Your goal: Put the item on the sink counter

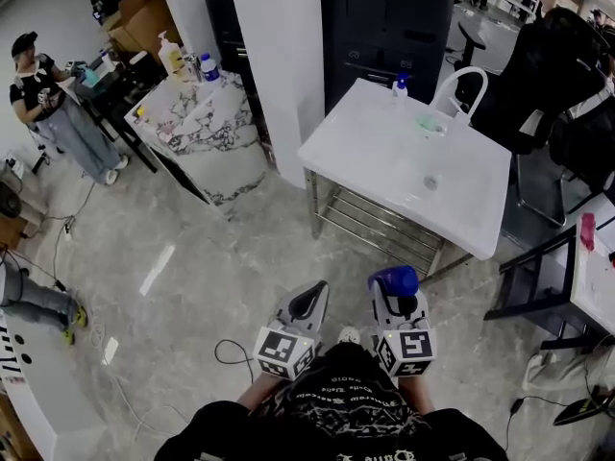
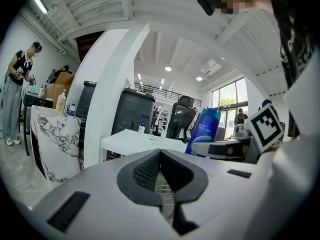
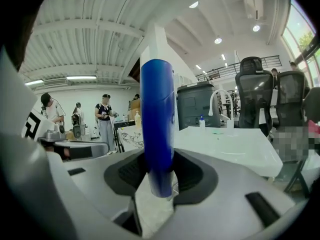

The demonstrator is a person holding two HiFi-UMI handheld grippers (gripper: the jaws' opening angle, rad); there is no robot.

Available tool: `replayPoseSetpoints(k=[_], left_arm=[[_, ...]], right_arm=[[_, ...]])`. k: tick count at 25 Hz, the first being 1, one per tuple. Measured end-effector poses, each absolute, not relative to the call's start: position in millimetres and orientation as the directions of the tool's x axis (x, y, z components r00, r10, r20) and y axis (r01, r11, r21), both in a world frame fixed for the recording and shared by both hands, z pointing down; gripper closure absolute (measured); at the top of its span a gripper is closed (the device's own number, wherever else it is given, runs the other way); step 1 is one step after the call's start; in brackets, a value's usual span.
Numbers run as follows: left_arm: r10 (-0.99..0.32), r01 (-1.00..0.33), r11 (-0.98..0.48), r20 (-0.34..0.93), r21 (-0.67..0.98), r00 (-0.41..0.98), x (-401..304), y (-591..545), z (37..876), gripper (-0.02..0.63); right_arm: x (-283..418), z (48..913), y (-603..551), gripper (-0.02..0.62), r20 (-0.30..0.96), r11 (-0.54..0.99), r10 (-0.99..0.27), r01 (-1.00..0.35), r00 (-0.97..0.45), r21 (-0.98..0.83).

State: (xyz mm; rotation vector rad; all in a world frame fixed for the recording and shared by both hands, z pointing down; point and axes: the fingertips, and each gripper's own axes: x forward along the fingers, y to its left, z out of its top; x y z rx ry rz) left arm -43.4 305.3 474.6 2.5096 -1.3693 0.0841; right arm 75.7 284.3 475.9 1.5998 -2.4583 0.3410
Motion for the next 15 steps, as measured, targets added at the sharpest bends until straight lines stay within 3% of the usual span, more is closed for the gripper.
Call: replayPoseSetpoints(k=[15], left_arm=[[-0.827, -0.847, -0.487, 0.199, 0.214, 0.526, 18, 208, 480, 0.600]], right_arm=[[115, 488, 191, 0.439, 0.302, 0.468, -0.825, -0.877, -0.477, -0.108]])
